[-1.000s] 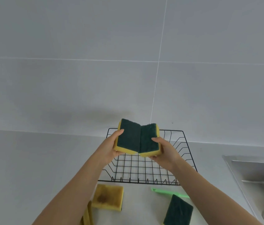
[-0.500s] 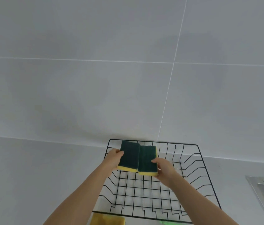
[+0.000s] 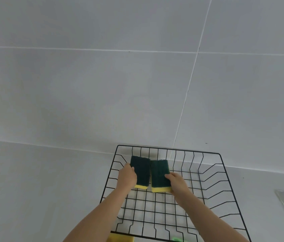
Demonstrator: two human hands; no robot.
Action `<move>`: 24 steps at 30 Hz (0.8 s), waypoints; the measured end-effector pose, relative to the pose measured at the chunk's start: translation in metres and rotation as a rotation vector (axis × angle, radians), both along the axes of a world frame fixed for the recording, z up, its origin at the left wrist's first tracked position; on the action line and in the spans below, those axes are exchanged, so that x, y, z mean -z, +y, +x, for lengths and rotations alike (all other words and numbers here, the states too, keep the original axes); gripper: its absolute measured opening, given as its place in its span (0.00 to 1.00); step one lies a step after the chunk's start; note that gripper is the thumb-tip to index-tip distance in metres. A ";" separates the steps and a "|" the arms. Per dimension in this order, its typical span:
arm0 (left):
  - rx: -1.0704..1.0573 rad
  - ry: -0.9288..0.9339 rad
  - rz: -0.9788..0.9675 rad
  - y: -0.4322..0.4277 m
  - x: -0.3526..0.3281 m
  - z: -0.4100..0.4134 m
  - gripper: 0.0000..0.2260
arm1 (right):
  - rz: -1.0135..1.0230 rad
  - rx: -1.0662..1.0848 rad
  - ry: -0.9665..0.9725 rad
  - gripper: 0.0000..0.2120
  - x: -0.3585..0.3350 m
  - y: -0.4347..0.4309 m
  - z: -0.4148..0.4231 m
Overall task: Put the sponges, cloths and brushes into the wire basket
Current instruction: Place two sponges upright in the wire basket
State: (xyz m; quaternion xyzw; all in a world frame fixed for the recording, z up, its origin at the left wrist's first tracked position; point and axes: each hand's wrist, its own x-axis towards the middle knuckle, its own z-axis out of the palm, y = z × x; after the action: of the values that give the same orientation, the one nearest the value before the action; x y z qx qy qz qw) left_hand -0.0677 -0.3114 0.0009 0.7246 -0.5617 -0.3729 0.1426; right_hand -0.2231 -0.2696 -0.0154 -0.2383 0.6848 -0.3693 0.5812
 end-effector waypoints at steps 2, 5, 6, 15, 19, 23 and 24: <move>0.018 -0.042 -0.026 0.001 0.002 0.000 0.12 | -0.017 -0.055 0.068 0.13 0.000 0.000 0.006; 0.046 -0.083 -0.087 0.002 0.002 -0.001 0.12 | -0.034 -0.109 0.145 0.15 0.002 0.001 0.012; 0.058 -0.091 -0.116 0.002 0.003 -0.001 0.12 | -0.034 -0.112 0.157 0.15 0.003 0.001 0.014; 0.167 -0.164 -0.197 -0.001 -0.003 0.000 0.17 | -0.064 -0.055 0.189 0.14 0.001 0.002 0.019; 0.208 -0.223 -0.185 0.000 -0.006 0.000 0.18 | -0.086 -0.061 0.223 0.14 -0.001 0.001 0.020; 0.272 -0.277 -0.163 0.002 -0.008 -0.001 0.20 | -0.087 -0.141 0.271 0.14 -0.004 0.001 0.021; 0.287 -0.282 -0.150 0.002 -0.009 -0.001 0.20 | -0.077 -0.167 0.275 0.14 -0.007 0.002 0.020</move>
State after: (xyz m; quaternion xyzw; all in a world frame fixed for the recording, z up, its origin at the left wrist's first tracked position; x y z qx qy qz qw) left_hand -0.0692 -0.3093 0.0102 0.6697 -0.6997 -0.2411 0.0617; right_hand -0.2030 -0.2676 -0.0080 -0.3648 0.7212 -0.3097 0.5009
